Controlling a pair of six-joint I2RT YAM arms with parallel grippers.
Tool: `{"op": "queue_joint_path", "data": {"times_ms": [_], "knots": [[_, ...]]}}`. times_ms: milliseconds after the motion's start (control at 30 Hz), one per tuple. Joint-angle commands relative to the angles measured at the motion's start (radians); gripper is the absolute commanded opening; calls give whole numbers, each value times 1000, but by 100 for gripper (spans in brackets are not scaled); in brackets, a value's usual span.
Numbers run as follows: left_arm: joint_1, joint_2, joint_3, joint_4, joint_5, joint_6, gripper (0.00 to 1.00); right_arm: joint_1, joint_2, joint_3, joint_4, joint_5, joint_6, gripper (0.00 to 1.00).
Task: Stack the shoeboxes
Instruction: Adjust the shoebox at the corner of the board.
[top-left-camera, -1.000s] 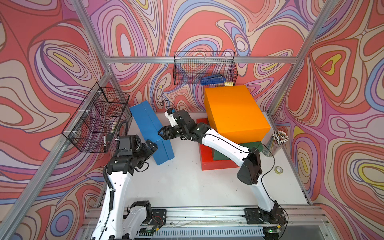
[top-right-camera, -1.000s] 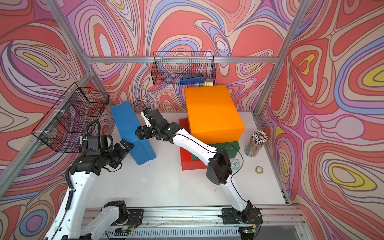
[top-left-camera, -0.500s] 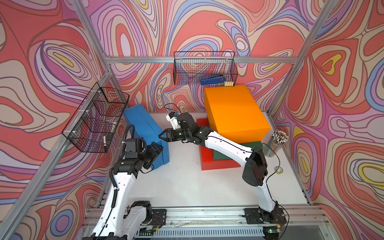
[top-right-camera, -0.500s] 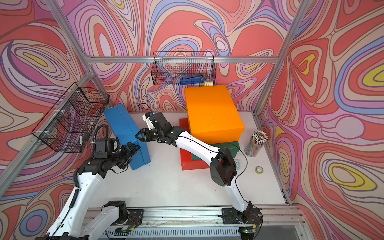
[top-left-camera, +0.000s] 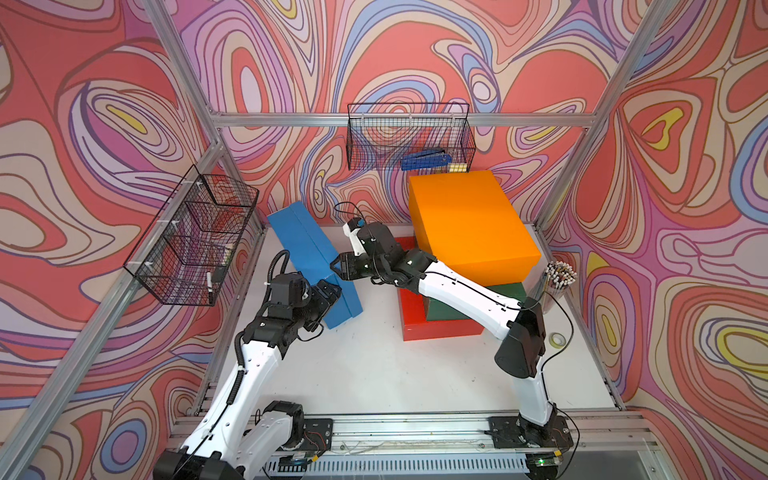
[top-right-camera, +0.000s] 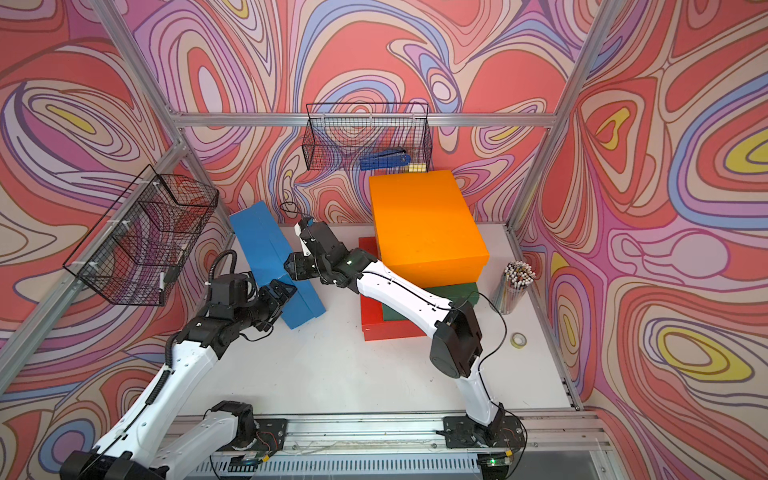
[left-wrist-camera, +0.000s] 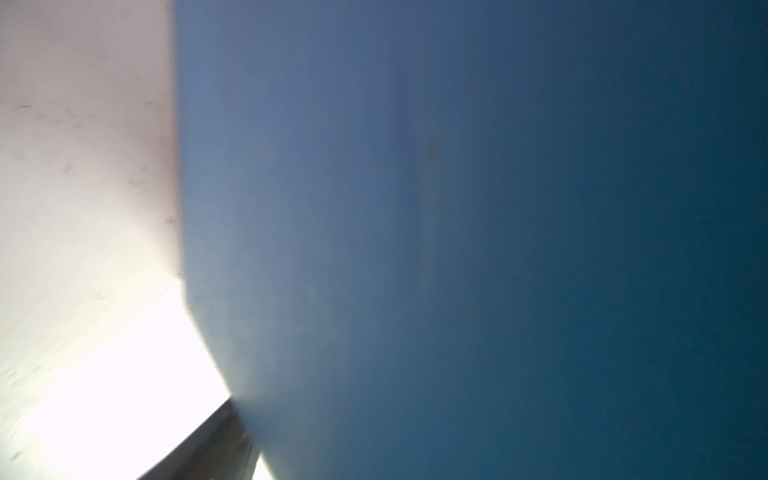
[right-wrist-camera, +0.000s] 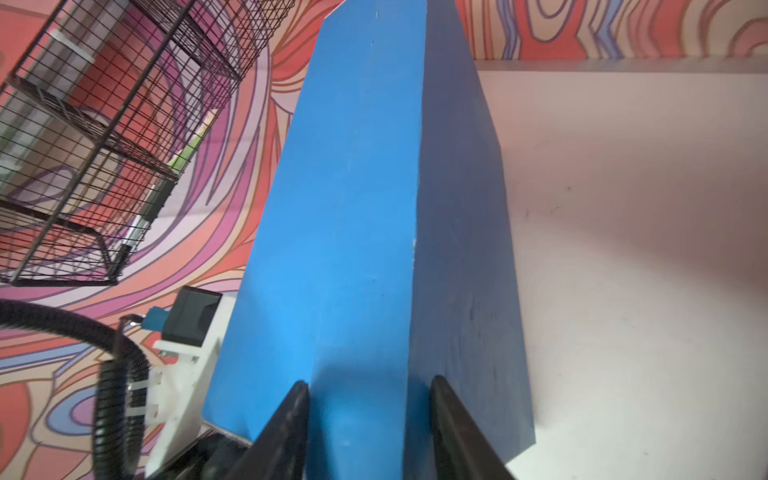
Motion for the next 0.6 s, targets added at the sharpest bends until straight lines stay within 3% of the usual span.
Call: {"op": "queue_joint_path", "data": {"times_ms": [0, 233, 567], "knots": [[-32, 51, -61, 210, 81, 4, 91, 133, -14, 91, 17, -101, -48, 46], [-27, -21, -112, 125, 1, 42, 92, 153, 51, 129, -32, -68, -73, 47], [7, -290, 22, -442, -266, 119, 94, 128, 97, 132, -25, -139, -59, 47]]}}
